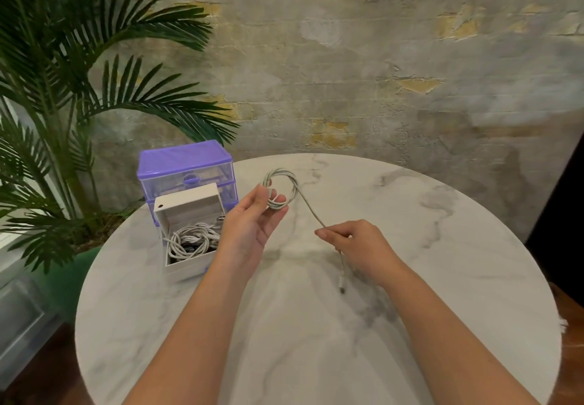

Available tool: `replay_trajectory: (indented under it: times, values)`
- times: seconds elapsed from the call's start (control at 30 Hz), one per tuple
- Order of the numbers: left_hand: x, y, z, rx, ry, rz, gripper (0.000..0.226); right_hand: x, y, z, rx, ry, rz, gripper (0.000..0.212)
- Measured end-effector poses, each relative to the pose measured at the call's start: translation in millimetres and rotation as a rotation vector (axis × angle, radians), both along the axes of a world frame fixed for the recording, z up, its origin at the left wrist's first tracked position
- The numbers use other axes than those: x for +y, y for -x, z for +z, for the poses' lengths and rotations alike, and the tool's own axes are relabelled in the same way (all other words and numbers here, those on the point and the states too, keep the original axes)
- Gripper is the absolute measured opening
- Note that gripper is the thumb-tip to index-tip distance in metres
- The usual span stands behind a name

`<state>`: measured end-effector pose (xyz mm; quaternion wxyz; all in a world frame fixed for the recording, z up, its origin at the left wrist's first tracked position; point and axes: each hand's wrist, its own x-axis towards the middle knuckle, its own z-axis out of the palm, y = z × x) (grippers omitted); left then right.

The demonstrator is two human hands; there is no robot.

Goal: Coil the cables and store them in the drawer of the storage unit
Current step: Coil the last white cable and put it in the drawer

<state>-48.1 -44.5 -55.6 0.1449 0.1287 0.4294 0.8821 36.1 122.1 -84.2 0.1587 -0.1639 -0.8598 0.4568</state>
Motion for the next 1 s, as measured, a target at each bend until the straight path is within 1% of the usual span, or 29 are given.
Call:
replay_trajectory:
  times: [0.07, 0.13, 0.17, 0.23, 0.33, 0.43, 0.53, 0.63, 0.73, 0.8, 0.93, 1.0]
  values:
    - [1, -2, 0, -0.029, -0.012, -0.048, 0.019, -1, 0, 2, 0.009, 0.13, -0.037, 0.015]
    - [1, -3, 0, -0.075, -0.028, -0.085, 0.023, -2, 2, 3, 0.039, 0.25, -0.041, 0.017]
    - [2, -2, 0, -0.092, -0.02, -0.082, 0.025, -2, 2, 3, 0.069, 0.306, -0.042, 0.018]
    - [3, 0, -1, -0.092, 0.045, -0.012, 0.026, -1, 3, 4, 0.121, 0.371, -0.067, 0.017]
    - [7, 0, -5, -0.018, 0.197, 0.141, 0.029, 2, 3, 4, 0.181, 0.397, -0.083, 0.018]
    - [10, 0, -11, 0.058, 0.294, 0.188, 0.03, 1, 1, 5, 0.227, 0.381, -0.072, 0.019]
    - [12, 1, -15, 0.108, 0.354, 0.22, 0.025, 0, 1, 6, 0.303, 0.402, -0.076, 0.016]
    - [14, -2, -15, 0.104, 0.337, 0.194, 0.022, 0, 2, 6, 0.357, 0.485, -0.084, 0.014]
    - [16, -5, -14, 0.097, 0.337, 0.144, 0.021, -1, 2, 7, 0.42, 0.651, -0.084, 0.011]
    - [18, -9, -15, 0.1, 0.379, 0.094, 0.021, -1, 2, 7, 0.447, 0.746, -0.067, 0.011]
    - [18, -14, -14, 0.129, 0.471, 0.053, 0.019, 1, 2, 6, 0.447, 0.898, 0.005, 0.013]
    - [16, -15, -12, 0.149, 0.491, 0.06, 0.017, 1, 2, 6, 0.413, 0.901, 0.034, 0.014]
